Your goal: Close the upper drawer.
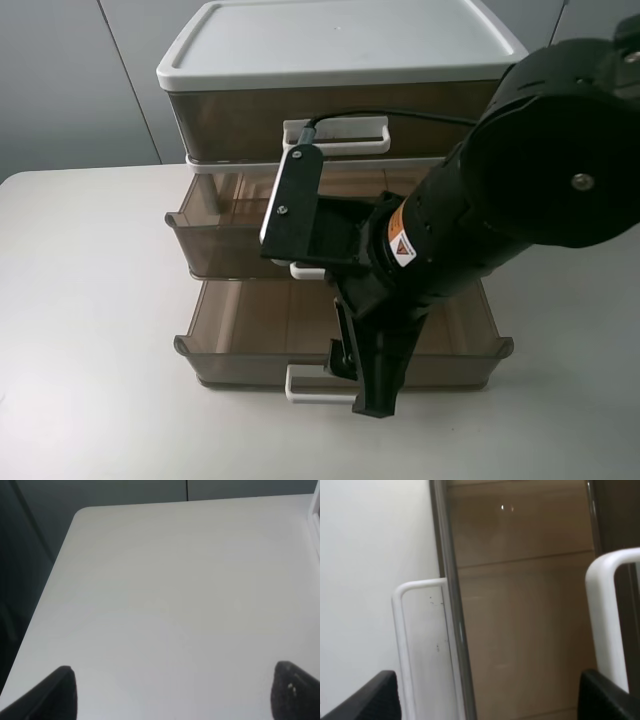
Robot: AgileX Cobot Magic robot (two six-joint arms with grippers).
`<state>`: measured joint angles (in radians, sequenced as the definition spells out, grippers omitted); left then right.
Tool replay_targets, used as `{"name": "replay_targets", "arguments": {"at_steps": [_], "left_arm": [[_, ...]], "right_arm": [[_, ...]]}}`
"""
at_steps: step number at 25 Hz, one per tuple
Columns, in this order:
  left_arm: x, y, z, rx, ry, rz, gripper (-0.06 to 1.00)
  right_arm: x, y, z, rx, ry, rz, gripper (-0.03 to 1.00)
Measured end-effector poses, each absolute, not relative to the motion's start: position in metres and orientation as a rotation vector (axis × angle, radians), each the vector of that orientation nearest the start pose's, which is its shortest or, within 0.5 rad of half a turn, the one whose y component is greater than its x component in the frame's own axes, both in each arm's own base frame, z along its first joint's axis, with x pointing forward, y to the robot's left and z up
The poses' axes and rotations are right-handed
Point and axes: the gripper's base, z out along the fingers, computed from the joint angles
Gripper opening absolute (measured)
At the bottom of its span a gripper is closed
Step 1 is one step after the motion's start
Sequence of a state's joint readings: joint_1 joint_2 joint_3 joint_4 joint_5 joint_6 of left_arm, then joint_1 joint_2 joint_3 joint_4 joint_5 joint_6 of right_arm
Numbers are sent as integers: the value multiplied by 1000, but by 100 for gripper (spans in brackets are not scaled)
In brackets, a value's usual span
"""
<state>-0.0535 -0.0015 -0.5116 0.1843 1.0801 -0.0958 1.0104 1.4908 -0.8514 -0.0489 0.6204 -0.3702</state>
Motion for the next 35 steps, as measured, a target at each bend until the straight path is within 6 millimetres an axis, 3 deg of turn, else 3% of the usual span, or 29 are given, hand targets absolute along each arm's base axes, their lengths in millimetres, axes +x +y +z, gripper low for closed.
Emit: {"name": "replay_targets", "arguments": {"at_steps": [10,17,29,35], "left_arm": [[-7,15,280,-55,2038,127,74],[-7,15,280,-55,2038,127,74],[-7,15,280,-55,2038,127,74],[-7,15,280,-55,2038,127,74]], "right_arm": [[157,232,211,-1742,2067,103,55],[167,232,198,-1745,2099,70,51],[207,237,196,-1701,2076,-24,51],[213,238,196,-1722,2040,-99,51]]}}
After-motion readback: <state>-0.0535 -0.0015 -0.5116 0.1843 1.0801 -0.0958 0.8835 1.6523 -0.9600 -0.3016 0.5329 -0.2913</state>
